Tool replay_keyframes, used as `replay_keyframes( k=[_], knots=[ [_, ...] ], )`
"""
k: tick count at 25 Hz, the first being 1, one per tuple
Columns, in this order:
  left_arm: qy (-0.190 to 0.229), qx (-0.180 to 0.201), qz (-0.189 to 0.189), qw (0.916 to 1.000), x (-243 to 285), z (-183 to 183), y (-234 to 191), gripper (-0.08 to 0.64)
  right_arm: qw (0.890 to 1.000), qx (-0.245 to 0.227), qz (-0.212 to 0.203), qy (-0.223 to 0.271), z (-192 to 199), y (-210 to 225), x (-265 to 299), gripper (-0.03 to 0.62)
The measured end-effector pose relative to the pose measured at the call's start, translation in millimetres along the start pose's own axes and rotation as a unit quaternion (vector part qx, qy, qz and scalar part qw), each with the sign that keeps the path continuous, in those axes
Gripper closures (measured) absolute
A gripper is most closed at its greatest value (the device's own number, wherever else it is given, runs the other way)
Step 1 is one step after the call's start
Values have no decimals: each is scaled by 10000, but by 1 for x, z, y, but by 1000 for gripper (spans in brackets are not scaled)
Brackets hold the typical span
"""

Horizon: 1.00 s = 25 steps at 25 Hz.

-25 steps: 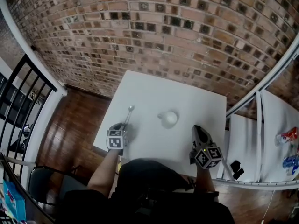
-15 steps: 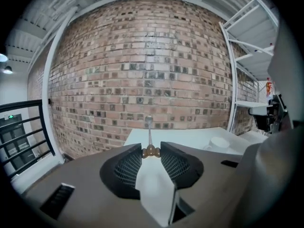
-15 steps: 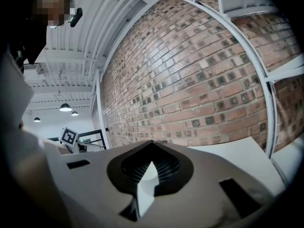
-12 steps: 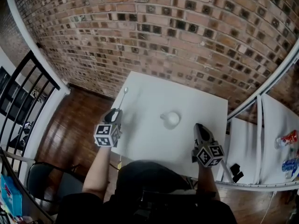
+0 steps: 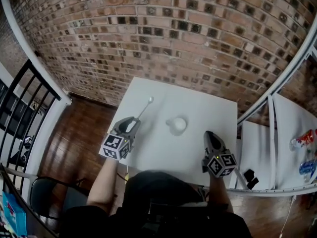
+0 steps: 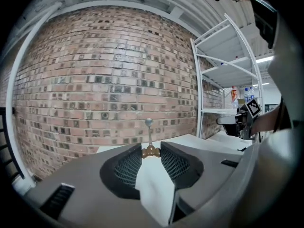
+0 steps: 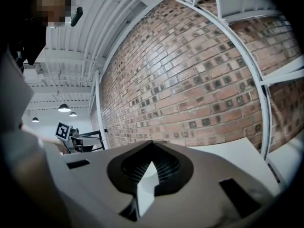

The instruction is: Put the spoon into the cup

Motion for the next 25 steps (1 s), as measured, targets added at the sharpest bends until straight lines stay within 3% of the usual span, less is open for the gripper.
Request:
replay_keyframes(
  k=[7,11,15,19,25],
  knots=[
    [-110,401,774,9961,24,4,41,434,9997,67,236,91,0,12,-20,588],
    [-333,587,1315,9890,40,13,73,434,9993,138,324,152,1,16,-28,588],
    [-827,839,1703,9783,58,30,100,434,9991,150,360,183,2,18,-34,588],
    [-1187,1045,1818,9705,71,40,117,433,9989,179,385,200,4,23,-40,588],
    [-1292,818,1796,9718,82,39,120,433,9982,248,490,232,6,28,-50,588]
  ],
)
Point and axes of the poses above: the fingertips, and each gripper's own axes: x forward along the fingers, y to its right, z out of its underside, the point moved 3 cm from there along -x, backward along the fingers, and after that the axes turned 11 degrees about x, right-handed, at the moved point
